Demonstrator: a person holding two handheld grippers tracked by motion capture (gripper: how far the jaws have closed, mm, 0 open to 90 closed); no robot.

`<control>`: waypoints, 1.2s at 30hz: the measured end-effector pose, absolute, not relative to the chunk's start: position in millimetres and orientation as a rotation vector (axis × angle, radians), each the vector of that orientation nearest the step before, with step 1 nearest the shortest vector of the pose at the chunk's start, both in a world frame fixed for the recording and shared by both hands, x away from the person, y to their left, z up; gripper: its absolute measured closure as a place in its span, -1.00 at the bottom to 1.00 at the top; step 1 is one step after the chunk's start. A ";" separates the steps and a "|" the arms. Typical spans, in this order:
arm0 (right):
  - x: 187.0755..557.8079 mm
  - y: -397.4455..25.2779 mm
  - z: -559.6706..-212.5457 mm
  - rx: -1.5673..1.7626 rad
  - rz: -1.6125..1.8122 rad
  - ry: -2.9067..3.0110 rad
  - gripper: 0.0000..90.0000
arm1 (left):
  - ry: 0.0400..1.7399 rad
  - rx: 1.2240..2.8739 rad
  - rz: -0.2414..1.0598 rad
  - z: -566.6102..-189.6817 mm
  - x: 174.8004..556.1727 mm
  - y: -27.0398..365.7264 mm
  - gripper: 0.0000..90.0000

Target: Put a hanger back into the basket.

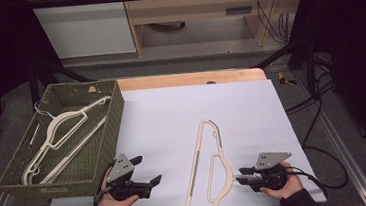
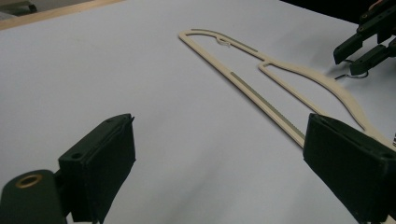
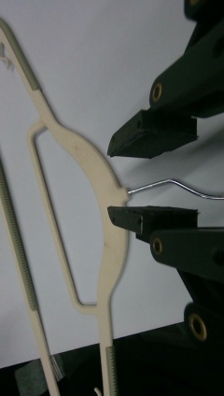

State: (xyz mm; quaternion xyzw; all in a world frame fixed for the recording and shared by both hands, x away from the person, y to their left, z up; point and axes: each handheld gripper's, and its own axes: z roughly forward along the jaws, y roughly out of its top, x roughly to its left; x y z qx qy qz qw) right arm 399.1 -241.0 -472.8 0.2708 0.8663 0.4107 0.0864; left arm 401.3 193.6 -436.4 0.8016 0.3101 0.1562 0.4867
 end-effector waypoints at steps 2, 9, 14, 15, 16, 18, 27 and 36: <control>399.6 -240.0 -474.6 0.805 1.203 2.616 0.54 | 0.754 1.949 0.380 -436.8 401.4 193.2 -0.79; 400.4 -236.6 -478.6 0.777 1.145 2.663 0.70 | 0.749 1.959 0.369 -438.7 401.5 190.1 -0.79; 400.8 -234.2 -479.3 0.744 1.119 2.656 0.79 | 0.747 1.959 0.361 -438.9 401.3 189.0 -0.78; 401.0 -234.2 -479.0 0.734 1.103 2.659 0.79 | 0.747 1.959 0.359 -439.0 401.4 188.5 -0.78; 401.1 -233.5 -479.1 0.732 1.099 2.656 0.79 | 0.746 1.958 0.358 -439.1 401.4 187.9 -0.78; 401.0 -232.6 -478.9 0.728 1.087 2.659 0.80 | 0.744 1.959 0.355 -439.1 401.3 186.8 -0.78; 405.7 -235.2 -479.1 0.737 1.120 2.678 0.97 | 0.727 1.958 0.346 -434.8 400.2 177.8 -0.77; 405.6 -236.2 -469.0 0.753 1.155 2.681 0.98 | 0.651 1.986 0.311 -423.3 396.6 141.5 -0.74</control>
